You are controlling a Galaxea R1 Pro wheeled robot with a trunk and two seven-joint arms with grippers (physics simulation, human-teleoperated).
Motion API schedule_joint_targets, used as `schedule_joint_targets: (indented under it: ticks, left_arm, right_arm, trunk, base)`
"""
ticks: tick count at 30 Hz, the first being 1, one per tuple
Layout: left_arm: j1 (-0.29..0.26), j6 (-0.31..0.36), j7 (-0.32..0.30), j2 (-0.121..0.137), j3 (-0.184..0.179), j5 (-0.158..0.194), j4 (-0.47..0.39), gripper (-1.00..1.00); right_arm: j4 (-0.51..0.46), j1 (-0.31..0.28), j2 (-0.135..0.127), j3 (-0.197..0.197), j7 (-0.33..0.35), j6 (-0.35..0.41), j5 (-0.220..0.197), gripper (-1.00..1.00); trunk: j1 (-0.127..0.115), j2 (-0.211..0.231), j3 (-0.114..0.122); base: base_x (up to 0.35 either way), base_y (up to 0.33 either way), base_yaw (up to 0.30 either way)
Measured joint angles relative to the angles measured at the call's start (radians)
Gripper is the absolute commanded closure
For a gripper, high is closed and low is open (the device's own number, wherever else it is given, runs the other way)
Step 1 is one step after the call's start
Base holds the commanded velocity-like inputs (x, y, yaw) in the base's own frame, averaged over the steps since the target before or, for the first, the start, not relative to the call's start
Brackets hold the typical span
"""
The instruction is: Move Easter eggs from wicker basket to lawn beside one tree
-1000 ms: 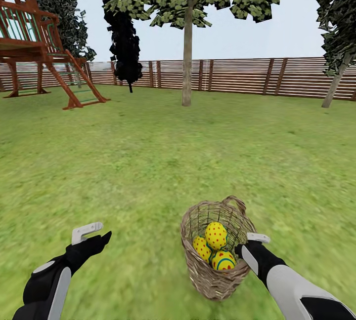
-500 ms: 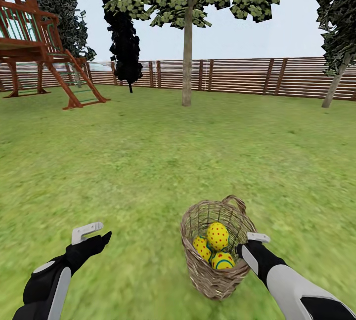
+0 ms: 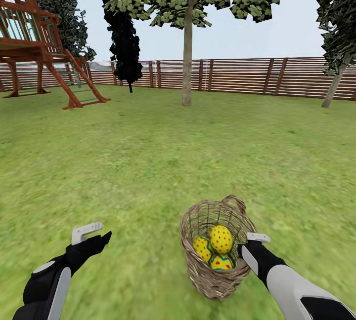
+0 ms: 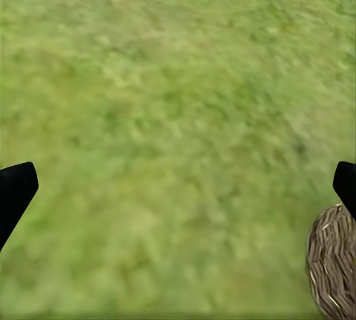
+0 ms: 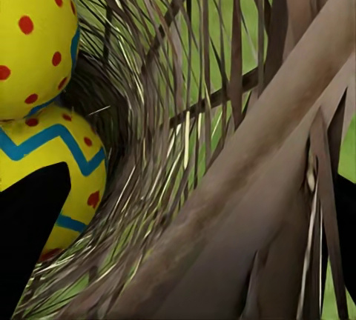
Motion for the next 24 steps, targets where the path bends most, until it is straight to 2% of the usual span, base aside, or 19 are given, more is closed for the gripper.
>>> schedule_joint_targets:
  ticks: [9, 13, 15, 20, 24]
  left_arm:
    - [0.000, 0.000, 0.001, 0.000, 0.001, -0.002, 0.002, -1.00]
    - [0.000, -0.001, 0.002, 0.000, 0.007, -0.003, 0.003, -1.00]
    - [0.000, -0.001, 0.003, 0.000, 0.038, -0.003, 0.003, -1.00]
    - [0.000, -0.002, 0.002, -0.001, 0.043, -0.003, 0.003, -1.00]
    - [0.000, -0.003, 0.001, -0.002, 0.044, -0.005, 0.004, -1.00]
  right_arm:
    - [0.000, 0.000, 0.000, 0.001, -0.001, 0.000, 0.001, 1.00]
    - [0.001, 0.001, 0.000, 0.005, 0.000, -0.001, -0.008, 1.00]
    - [0.001, 0.000, 0.000, 0.005, -0.001, 0.000, -0.003, 1.00]
    - [0.000, 0.000, 0.000, 0.003, 0.000, -0.001, -0.004, 1.00]
    - [0.001, 0.001, 0.000, 0.005, 0.000, 0.000, -0.006, 1.00]
  trunk:
    - [0.000, 0.000, 0.000]
    - [-0.015, 0.028, 0.012]
    - [-0.023, 0.042, 0.019]
    - [-0.042, 0.077, 0.034]
    - [-0.058, 0.105, 0.047]
  base:
    - [0.000, 0.000, 0.000]
    - [0.000, 0.000, 0.000]
    - [0.000, 0.000, 0.000]
    - [0.012, 0.000, 0.000]
    - [0.232, 0.000, 0.000]
